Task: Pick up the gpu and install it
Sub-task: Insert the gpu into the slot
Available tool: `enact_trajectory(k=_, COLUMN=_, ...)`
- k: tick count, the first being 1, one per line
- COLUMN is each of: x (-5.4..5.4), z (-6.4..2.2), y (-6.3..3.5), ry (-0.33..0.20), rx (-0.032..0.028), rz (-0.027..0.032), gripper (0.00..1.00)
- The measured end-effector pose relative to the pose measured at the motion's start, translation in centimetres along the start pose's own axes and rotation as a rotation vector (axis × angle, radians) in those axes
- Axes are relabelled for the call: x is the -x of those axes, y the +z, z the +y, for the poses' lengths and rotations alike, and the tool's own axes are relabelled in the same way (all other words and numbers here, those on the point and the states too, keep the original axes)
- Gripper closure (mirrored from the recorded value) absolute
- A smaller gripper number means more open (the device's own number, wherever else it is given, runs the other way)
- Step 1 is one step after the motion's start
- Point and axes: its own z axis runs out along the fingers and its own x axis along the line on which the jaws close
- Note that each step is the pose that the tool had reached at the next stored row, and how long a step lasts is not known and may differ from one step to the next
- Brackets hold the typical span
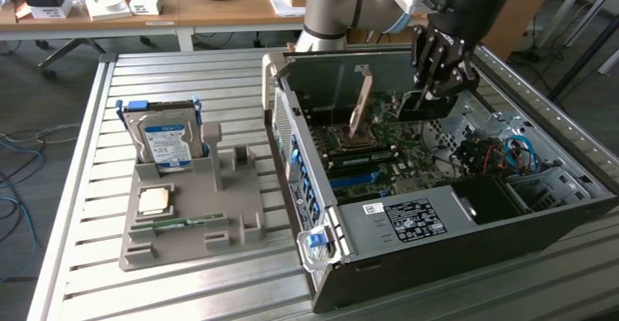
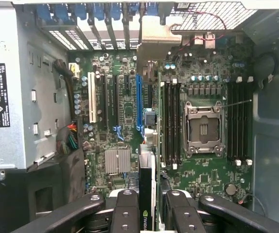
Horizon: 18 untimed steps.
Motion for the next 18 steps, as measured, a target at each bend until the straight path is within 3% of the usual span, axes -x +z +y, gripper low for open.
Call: enact_trajectory(k=18, x=-0.1, z=0.0, y=2.22, ry=0.0, rx=0.0, rz=0.0, gripper=0.74)
